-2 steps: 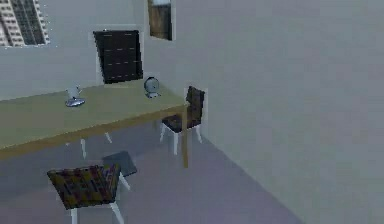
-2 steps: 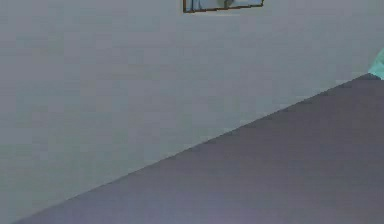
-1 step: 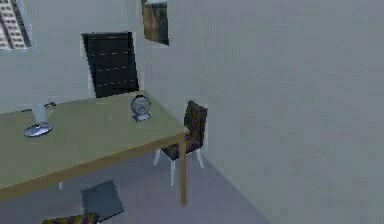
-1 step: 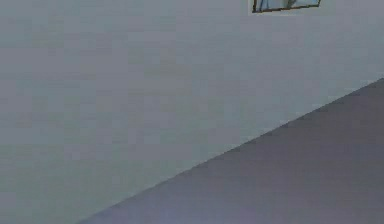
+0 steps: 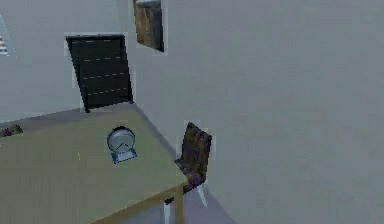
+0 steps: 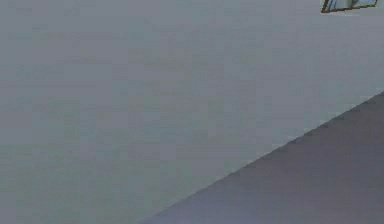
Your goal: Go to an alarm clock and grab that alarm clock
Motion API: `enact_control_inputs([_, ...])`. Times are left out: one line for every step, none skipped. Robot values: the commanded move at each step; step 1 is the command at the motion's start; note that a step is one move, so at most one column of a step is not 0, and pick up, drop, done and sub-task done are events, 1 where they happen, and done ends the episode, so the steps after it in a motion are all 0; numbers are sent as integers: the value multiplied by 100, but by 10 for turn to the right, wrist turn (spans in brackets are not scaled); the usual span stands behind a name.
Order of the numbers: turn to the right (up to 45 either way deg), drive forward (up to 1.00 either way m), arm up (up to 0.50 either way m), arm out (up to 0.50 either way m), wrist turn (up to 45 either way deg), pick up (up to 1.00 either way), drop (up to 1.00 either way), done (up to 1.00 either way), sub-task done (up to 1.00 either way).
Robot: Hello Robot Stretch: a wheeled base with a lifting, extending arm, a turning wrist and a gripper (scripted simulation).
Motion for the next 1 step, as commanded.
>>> enact_control_inputs([-450, 0, 0, 0, 0, 0, 0, 0, 0])
